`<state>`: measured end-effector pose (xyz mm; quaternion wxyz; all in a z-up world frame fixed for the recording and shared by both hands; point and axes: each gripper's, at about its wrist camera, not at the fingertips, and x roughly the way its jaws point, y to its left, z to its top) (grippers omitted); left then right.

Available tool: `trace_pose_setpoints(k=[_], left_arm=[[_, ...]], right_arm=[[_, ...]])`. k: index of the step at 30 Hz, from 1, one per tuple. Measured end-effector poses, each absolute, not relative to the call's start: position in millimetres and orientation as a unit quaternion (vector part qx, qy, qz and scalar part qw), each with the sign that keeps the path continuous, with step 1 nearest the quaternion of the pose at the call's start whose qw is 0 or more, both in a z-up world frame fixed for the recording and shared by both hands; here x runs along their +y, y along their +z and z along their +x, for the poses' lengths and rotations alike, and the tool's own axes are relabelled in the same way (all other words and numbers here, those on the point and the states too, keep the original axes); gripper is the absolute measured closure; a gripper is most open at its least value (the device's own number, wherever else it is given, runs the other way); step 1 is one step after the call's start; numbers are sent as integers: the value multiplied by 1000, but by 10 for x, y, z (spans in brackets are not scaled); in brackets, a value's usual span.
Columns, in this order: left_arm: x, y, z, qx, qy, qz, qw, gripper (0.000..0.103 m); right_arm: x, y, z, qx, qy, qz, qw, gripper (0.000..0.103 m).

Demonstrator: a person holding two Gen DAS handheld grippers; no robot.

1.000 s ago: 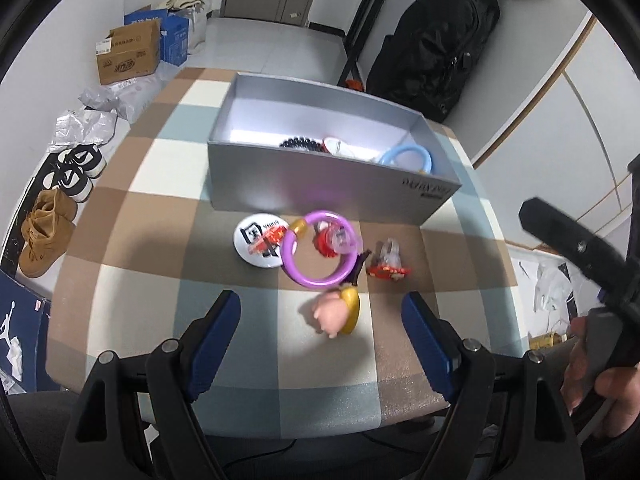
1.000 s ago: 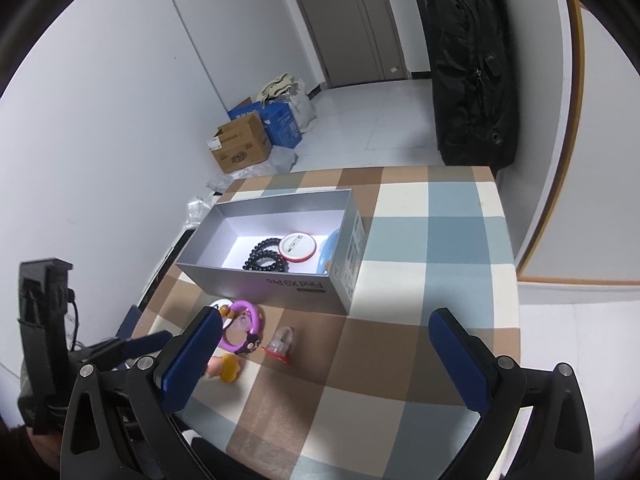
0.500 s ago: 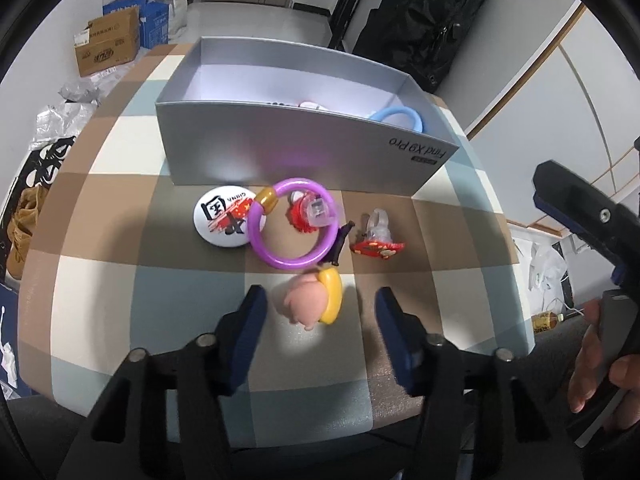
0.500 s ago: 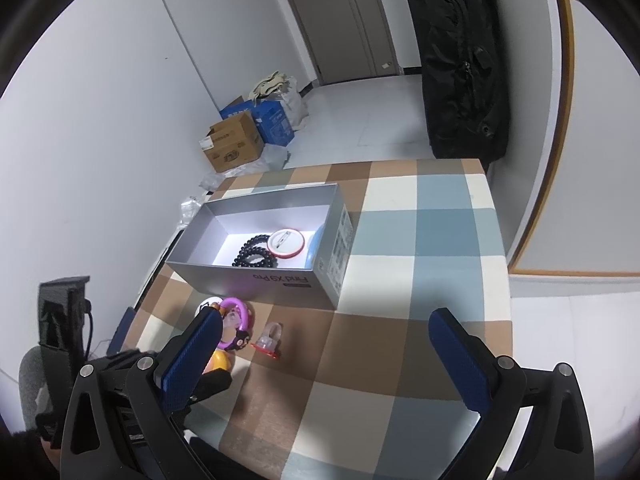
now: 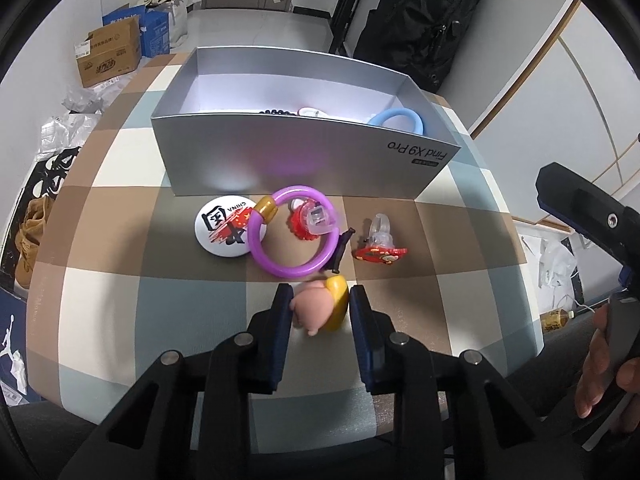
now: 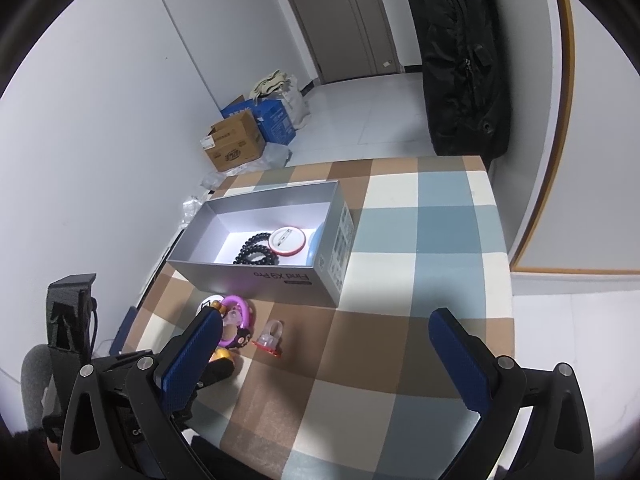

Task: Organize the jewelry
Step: 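Lower the left gripper onto the pink pig figure and close on it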

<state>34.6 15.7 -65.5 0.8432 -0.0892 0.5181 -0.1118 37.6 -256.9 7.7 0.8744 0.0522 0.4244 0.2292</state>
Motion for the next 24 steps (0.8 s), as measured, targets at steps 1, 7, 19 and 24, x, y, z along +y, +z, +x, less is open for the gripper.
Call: trace_pose_setpoints(k=[1, 7, 19, 24], left_arm=[[158, -663, 348, 519, -112, -90, 843, 80], [195, -613, 325, 516, -114, -100, 843, 80], [300, -387, 271, 480, -126, -135, 858, 80], [378, -305, 277, 463, -121, -154, 865, 80]], right_arm=[[-2568, 77, 374, 425, 229, 52, 874, 0], [-2569, 46, 380, 428, 228, 55, 873, 0], [-2510, -52, 397, 445, 240, 60, 861, 0], [-2369, -149, 413, 463, 257, 49, 847, 8]])
